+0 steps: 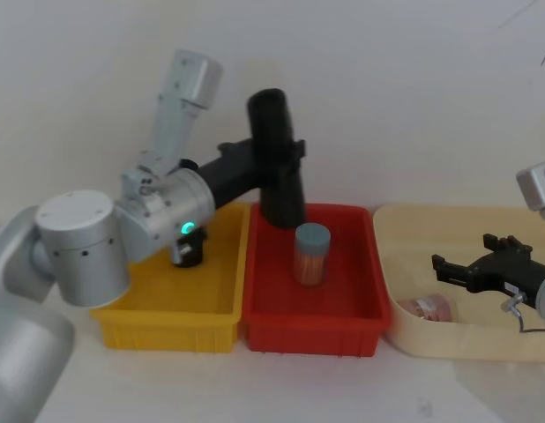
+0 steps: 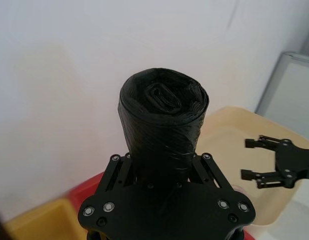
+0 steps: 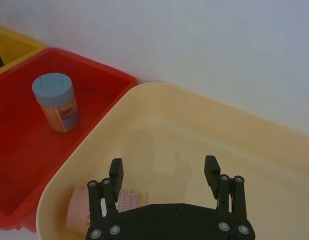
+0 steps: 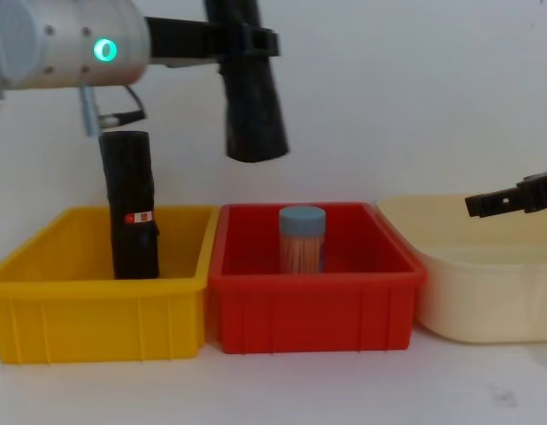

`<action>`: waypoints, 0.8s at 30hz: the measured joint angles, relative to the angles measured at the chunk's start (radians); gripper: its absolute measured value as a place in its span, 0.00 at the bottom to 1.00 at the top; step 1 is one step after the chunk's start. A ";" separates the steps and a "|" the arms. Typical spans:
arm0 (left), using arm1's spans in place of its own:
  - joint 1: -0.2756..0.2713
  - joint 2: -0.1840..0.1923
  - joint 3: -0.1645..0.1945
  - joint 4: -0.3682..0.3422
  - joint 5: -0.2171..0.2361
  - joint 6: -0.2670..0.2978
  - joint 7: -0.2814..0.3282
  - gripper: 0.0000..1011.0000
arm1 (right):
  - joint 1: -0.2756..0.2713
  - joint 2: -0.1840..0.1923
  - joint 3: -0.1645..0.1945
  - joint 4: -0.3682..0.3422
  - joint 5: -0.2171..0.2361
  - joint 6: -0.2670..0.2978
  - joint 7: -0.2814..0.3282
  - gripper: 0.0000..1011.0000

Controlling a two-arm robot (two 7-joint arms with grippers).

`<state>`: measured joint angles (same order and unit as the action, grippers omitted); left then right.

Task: Pick up the garbage bag with the one hand and transfer it to the other hand.

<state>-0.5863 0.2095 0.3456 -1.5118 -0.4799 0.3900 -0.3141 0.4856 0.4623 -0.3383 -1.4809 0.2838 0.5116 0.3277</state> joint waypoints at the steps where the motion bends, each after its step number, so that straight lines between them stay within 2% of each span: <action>1: -0.012 -0.006 0.013 0.019 0.000 -0.005 -0.011 0.38 | 0.000 0.000 0.000 0.000 0.000 0.000 0.000 0.99; 10: -0.070 -0.033 0.071 0.108 0.005 -0.035 -0.062 0.38 | 0.000 0.000 0.000 0.000 0.000 0.000 0.000 0.99; 15: -0.086 -0.041 0.088 0.133 0.008 -0.044 -0.076 0.38 | 0.000 0.000 0.000 0.000 0.001 -0.003 0.007 0.99; 24: -0.105 -0.051 0.108 0.164 0.011 -0.054 -0.093 0.38 | 0.016 0.001 -0.008 0.011 0.020 -0.041 0.070 0.99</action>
<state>-0.6917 0.1587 0.4537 -1.3477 -0.4689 0.3356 -0.4071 0.5018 0.4636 -0.3462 -1.4704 0.3035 0.4709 0.3973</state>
